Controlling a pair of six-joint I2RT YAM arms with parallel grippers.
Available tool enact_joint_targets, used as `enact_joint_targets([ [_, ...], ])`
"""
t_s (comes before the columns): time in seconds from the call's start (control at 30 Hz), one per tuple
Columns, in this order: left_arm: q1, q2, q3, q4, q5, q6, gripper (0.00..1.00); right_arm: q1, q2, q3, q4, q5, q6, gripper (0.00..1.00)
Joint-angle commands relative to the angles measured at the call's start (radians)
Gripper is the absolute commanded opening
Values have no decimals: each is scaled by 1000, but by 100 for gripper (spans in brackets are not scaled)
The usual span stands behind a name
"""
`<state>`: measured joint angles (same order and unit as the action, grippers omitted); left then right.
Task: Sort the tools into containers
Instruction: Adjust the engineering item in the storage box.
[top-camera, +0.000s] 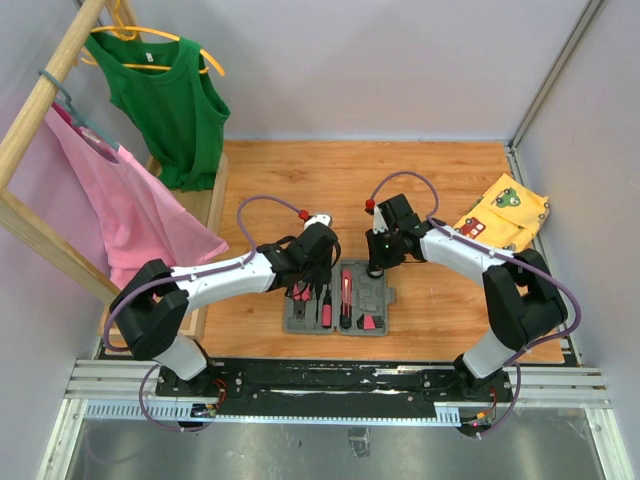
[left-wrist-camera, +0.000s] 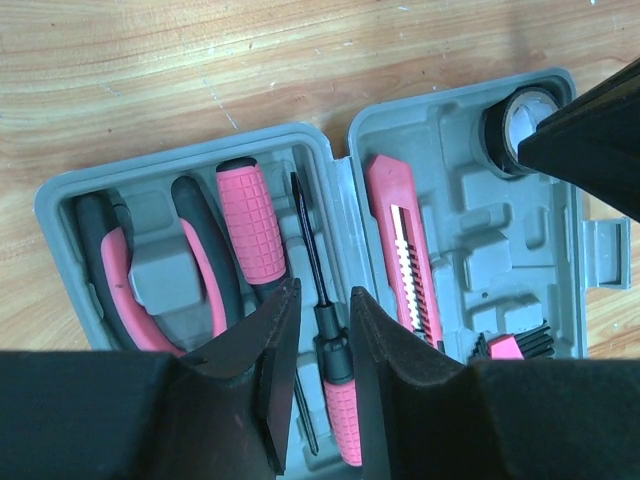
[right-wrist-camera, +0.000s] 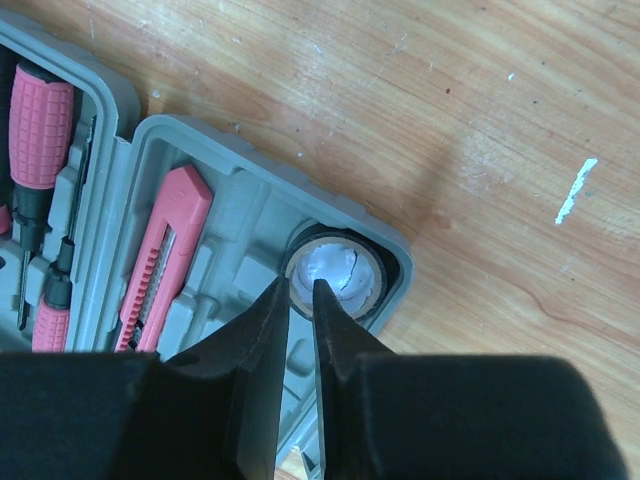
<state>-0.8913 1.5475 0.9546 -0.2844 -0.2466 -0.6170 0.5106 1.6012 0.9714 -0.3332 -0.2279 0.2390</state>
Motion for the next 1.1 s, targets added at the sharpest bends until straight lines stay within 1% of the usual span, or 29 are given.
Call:
enact_joint_targets([
  [0.0, 5, 8, -7, 30, 7, -9, 31, 35, -24, 7, 11, -26, 6, 17],
  [0.27, 5, 16, -7, 32, 10, -10, 30, 38, -1, -1, 24, -44, 9, 16],
  [0.53, 5, 26, -7, 33, 13, -10, 30, 38, 32, 0, 16, -13, 14, 12],
  [0.77, 5, 30, -7, 36, 18, -9, 29, 38, 52, 3, 4, 1, 13, 12],
  [1.07, 5, 33, -1, 37, 21, -10, 29, 39, 25, 7, -8, 6, 11, 13],
])
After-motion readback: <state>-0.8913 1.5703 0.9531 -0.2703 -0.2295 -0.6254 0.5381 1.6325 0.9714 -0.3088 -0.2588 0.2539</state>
